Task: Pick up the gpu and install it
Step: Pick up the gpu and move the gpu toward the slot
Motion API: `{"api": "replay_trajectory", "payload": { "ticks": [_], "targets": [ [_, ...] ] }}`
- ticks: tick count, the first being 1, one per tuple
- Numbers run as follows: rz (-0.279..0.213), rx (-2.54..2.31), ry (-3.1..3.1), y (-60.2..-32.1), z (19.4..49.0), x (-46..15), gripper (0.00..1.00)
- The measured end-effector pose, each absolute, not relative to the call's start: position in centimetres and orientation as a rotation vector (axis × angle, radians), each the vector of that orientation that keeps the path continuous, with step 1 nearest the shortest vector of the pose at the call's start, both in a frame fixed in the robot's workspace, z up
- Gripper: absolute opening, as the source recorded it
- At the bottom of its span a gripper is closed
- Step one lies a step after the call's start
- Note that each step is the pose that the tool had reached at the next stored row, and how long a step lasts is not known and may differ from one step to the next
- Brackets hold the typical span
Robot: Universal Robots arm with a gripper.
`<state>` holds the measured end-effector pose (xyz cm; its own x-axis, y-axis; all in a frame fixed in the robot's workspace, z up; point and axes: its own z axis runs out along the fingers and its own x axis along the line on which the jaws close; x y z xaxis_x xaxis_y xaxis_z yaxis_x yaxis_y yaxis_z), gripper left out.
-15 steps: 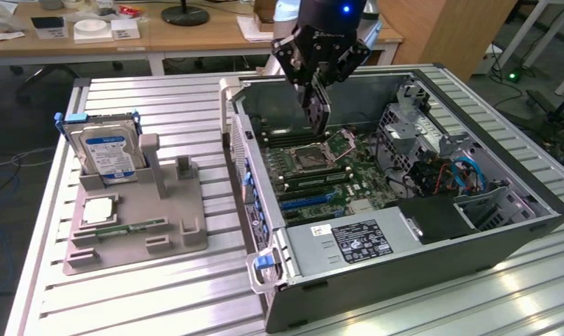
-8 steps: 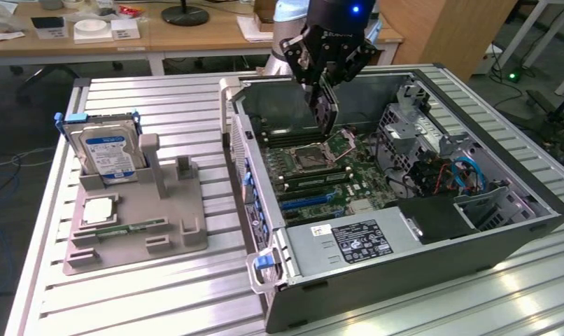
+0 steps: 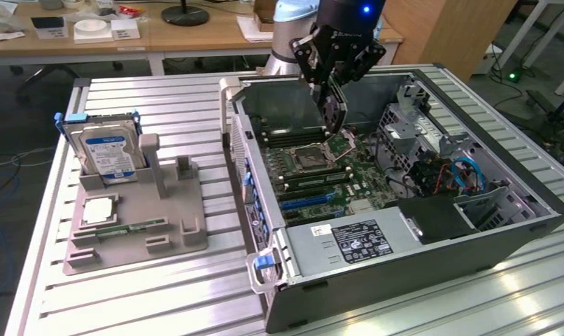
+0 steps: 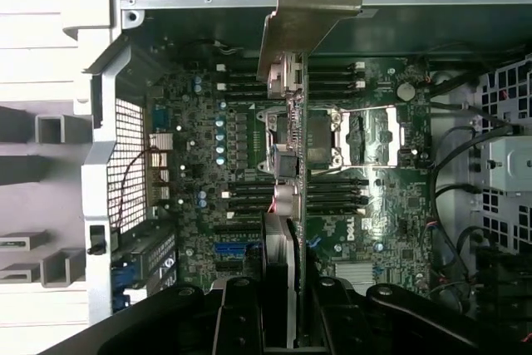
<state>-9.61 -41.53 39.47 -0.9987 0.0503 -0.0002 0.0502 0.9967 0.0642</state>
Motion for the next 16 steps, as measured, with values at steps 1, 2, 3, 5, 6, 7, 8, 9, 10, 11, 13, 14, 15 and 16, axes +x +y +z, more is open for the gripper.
{"api": "replay_trajectory", "payload": {
  "ticks": [1,2,3,5,6,7,8,9,10,11,13,14,15,16],
  "targets": [
    [0.101,0.079,3.137,-41.5,39.5,-9.4,0.27],
    [0.101,0.079,3.137,-41.5,39.5,-9.3,0.27],
    [0.101,0.079,3.137,-41.5,39.5,-9.1,0.27],
    [0.101,0.079,3.137,-41.5,39.5,-8.8,0.27],
    [0.101,0.079,3.137,-41.5,39.5,-8.6,0.27],
    [0.101,0.079,3.137,-41.5,39.5,-8.4,0.27],
    [0.101,0.079,3.137,-41.5,39.5,-8.3,0.27],
    [0.101,0.079,3.137,-41.5,39.5,-8.1,0.27],
    [0.101,0.079,3.137,-41.5,39.5,-7.9,0.27],
    [0.101,0.079,3.137,-41.5,39.5,-7.7,0.27],
    [0.101,0.079,3.137,-41.5,39.5,-7.3,0.27],
    [0.101,0.079,3.137,-41.5,39.5,-7.1,0.27],
    [0.101,0.079,3.137,-41.5,39.5,-7.0,0.27],
    [0.101,0.079,3.137,-41.5,39.5,-6.8,0.27]
  ]
}}
